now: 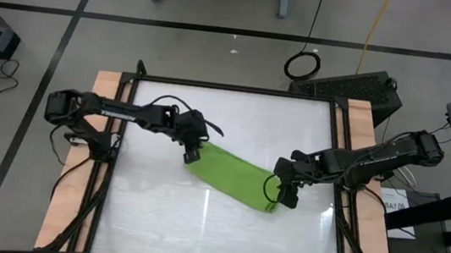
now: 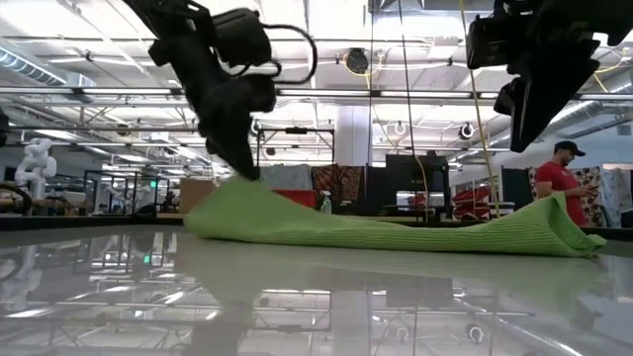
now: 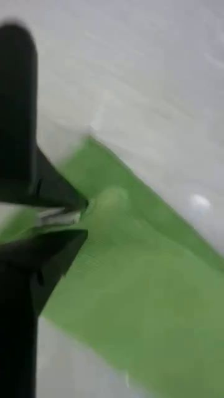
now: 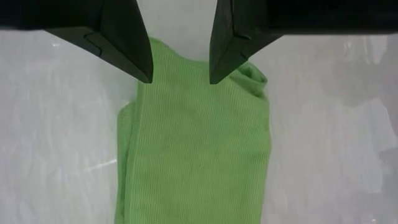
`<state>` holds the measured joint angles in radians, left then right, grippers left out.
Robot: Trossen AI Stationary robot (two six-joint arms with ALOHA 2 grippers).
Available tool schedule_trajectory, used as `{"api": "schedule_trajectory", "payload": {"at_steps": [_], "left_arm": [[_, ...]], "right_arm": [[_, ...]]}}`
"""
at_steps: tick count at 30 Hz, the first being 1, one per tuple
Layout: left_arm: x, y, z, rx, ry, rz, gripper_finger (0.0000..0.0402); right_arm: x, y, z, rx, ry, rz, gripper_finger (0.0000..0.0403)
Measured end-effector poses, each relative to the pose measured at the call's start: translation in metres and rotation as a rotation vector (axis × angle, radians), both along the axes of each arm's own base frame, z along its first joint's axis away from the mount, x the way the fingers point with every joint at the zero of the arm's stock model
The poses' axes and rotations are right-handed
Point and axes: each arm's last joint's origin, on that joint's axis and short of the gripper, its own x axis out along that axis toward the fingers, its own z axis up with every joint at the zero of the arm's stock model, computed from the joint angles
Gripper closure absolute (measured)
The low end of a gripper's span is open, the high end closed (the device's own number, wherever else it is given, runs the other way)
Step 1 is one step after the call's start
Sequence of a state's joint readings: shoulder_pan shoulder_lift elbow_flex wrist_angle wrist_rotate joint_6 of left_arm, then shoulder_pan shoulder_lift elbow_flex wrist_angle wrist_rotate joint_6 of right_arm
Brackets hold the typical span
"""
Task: Roll towel into tight, uniform cylinder
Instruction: Roll the green towel
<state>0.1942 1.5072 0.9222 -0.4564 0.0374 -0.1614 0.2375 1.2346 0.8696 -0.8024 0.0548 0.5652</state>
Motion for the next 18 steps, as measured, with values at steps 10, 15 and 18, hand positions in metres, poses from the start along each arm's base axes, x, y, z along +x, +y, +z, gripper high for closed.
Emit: {"api": "schedule_trajectory", "payload": {"at_steps": [10, 15, 18], "left_arm": [[-0.007, 0.009, -0.002, 0.007, 0.059, 0.049, 0.0158], [-0.002, -0.005, -0.001, -0.119, 0.003, -0.124, 0.0174], [0.002, -0.017, 0.0, -0.101, -0.022, -0.191, 0.0193]], "right_arm": [[0.001, 0.001, 0.001, 0.002, -0.017, 0.012, 0.0255], [0.0, 0.005, 0.0, 0.004, -0.009, 0.019, 0.0255], [-0.005, 0.002, -0.005, 0.019, 0.039, -0.112, 0.0255]]}}
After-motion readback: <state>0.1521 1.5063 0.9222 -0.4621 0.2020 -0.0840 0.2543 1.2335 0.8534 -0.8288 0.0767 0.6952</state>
